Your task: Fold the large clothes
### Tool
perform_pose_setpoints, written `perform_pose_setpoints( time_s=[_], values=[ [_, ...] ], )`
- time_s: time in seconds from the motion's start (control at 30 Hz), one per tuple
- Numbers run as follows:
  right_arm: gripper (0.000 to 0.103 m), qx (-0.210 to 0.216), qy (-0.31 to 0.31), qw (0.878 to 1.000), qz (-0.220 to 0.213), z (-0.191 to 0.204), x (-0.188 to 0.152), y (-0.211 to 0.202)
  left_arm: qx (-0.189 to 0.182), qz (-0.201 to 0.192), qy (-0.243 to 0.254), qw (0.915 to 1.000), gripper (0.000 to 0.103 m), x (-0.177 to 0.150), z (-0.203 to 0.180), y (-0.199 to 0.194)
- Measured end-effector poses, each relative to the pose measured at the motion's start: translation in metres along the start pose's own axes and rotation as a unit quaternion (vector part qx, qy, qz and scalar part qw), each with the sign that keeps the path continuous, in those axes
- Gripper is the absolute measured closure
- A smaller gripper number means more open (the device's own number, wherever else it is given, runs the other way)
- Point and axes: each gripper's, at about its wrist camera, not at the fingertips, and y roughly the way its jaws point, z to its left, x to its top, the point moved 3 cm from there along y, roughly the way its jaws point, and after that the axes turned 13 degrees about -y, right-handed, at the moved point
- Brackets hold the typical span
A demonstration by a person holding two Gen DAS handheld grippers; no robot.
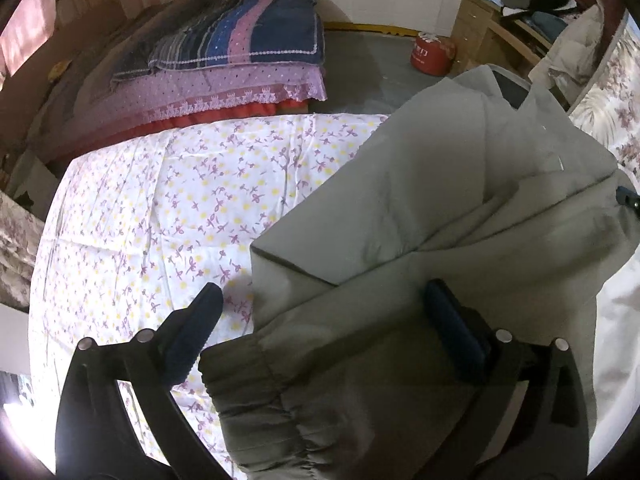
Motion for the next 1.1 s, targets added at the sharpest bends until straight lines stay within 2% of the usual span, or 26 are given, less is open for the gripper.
perform_pose_setpoints(
  time_s=[0.1, 0.17, 0.2, 0.3, 0.37, 0.43, 0.5, 0.57, 0.63, 0.7, 0.73, 0.8, 0.87, 1.03, 1.1],
  values=[
    [0.086, -0.013, -0.016, 1.0, -0.003, 0.016, -0.004, -0.025, 0.03, -0.018, 0.011, 0.9993, 0.003, -0.001, -0.001, -0.016],
    [0.057, -0.001, -0.034, 0.998, -0.043, 0.035, -0.014, -0.063, 0.039, -0.042, 0.026, 0.998, 0.003, -0.011, 0.003, -0.042],
    [0.054, -0.006, -0.045, 0.997, -0.064, 0.047, -0.02, -0.083, 0.039, -0.052, 0.031, 0.9974, 0.003, -0.015, 0.004, -0.053],
    [0.054, -0.004, -0.085, 0.994, -0.074, 0.079, -0.051, -0.113, 0.016, -0.092, 0.039, 0.9949, 0.003, -0.044, 0.01, -0.092],
    [0.054, -0.012, -0.118, 0.991, -0.055, 0.094, -0.068, -0.113, -0.006, -0.089, 0.045, 0.995, 0.003, -0.07, 0.011, -0.1],
    [0.054, -0.06, -0.17, 0.983, -0.033, 0.107, -0.085, -0.099, 0.004, -0.082, 0.057, 0.995, 0.003, -0.088, 0.01, -0.091],
    [0.057, -0.093, -0.19, 0.977, -0.001, 0.104, -0.097, -0.08, 0.017, -0.066, 0.058, 0.9959, 0.003, -0.097, 0.012, -0.074],
    [0.057, -0.073, -0.172, 0.982, 0.004, 0.089, -0.104, -0.068, -0.004, -0.046, 0.032, 0.9984, 0.003, -0.099, 0.015, -0.063],
    [0.057, -0.045, -0.121, 0.992, 0.006, 0.075, -0.103, -0.07, -0.015, -0.033, 0.013, 0.9993, 0.003, -0.097, 0.018, -0.058],
    [0.056, -0.059, -0.111, 0.992, 0.009, 0.077, -0.105, -0.077, -0.009, -0.034, 0.003, 0.9994, 0.003, -0.098, 0.018, -0.057],
    [0.052, -0.066, -0.109, 0.992, 0.007, 0.08, -0.107, -0.082, -0.003, -0.037, 0.002, 0.9993, 0.003, -0.099, 0.018, -0.061],
    [0.038, -0.069, -0.099, 0.993, -0.015, 0.091, -0.114, -0.108, 0.007, -0.046, -0.003, 0.9989, 0.003, -0.108, 0.019, -0.079],
    [0.018, -0.056, -0.081, 0.993, -0.069, 0.105, -0.131, -0.15, 0.009, -0.063, -0.001, 0.998, 0.003, -0.12, 0.024, -0.102],
    [0.003, -0.078, -0.053, 0.983, -0.156, 0.136, -0.192, -0.243, 0.016, -0.126, 0.007, 0.9918, 0.003, -0.183, 0.049, -0.167],
    [0.002, -0.085, -0.033, 0.98, -0.177, 0.142, -0.221, -0.267, 0.014, -0.146, -0.004, 0.9891, 0.003, -0.212, 0.061, -0.189]
  ],
)
